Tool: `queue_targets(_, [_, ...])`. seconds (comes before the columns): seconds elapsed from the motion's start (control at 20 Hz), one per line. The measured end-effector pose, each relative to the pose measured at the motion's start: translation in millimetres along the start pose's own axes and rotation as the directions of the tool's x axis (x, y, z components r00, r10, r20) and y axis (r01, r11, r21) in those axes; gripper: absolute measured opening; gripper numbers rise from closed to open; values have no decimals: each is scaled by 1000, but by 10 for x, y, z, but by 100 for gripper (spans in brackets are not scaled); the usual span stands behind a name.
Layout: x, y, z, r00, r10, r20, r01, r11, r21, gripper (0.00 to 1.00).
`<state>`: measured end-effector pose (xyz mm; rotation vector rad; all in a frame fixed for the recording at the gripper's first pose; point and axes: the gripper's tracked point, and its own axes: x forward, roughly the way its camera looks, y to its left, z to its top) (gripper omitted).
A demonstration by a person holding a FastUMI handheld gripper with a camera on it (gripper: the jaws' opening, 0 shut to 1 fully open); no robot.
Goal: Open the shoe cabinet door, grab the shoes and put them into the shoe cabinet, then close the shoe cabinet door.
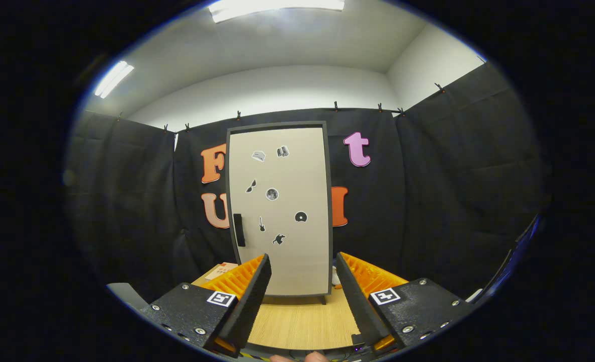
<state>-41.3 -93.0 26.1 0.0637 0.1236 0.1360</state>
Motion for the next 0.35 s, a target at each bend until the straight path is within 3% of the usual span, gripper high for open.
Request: queue_targets(0.35, [-23,-159,-51,1000,-26,-8,26,1000,1,83])
